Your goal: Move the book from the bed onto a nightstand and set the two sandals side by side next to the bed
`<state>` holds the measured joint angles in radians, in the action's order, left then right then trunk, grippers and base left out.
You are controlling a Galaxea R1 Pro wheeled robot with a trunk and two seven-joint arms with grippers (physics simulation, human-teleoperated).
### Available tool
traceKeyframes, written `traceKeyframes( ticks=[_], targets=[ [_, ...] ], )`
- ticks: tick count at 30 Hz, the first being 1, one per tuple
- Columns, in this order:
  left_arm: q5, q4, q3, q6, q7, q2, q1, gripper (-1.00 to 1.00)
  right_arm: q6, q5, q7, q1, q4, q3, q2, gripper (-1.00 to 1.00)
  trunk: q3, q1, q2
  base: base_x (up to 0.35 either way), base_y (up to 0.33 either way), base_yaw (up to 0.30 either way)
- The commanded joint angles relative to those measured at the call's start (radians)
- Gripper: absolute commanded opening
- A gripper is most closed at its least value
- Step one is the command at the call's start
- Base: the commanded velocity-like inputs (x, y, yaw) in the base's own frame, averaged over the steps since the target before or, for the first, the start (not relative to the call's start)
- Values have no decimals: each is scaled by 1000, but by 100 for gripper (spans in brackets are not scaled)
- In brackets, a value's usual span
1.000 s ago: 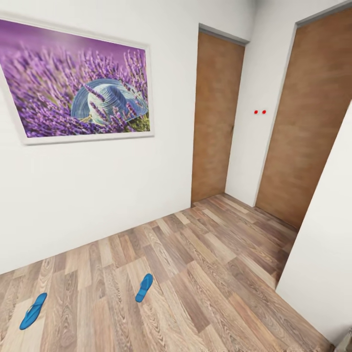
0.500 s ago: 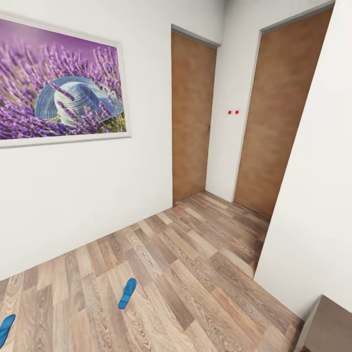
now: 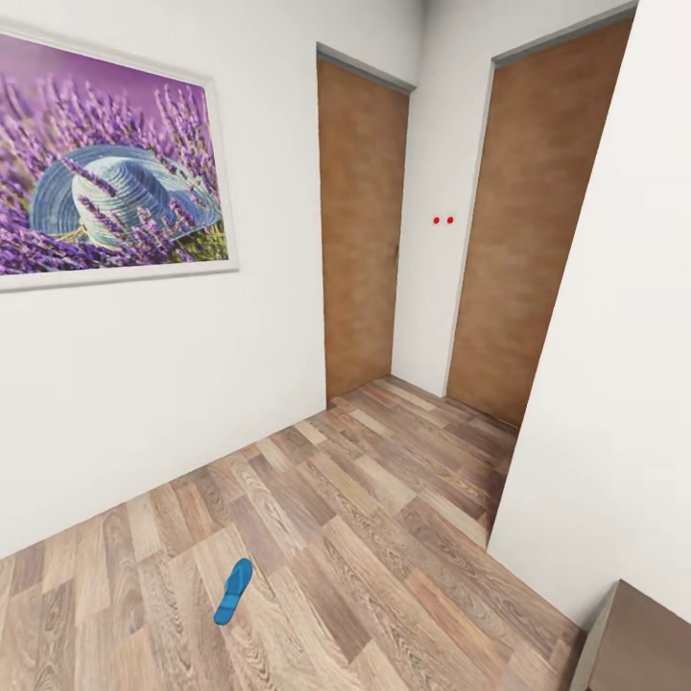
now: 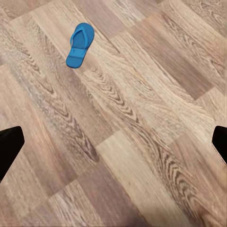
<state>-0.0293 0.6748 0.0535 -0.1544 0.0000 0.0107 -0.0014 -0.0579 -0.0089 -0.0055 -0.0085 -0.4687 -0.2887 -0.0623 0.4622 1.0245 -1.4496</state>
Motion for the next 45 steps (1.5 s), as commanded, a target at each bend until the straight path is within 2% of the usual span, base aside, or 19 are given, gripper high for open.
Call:
traceKeyframes(
  ticks=[1,17,26,45],
  targets=[
    [-4,0,0,-2,0,0,0,100,-3,0,-1,-1,1,-1,0,100,1,0,0,295,-84,-3],
    [-4,0,0,-2,0,0,0,100,-3,6,-2,-1,1,0,0,100,1,0,0,297,-93,0],
    [-4,0,0,-2,0,0,0,100,-4,6,-2,-1,1,1,0,100,1,0,0,60,-21,-16],
    [-4,2,1,-3,0,0,0,100,-5,6,3,-1,1,2,-1,100,1,0,0,1,0,-268]
  ],
)
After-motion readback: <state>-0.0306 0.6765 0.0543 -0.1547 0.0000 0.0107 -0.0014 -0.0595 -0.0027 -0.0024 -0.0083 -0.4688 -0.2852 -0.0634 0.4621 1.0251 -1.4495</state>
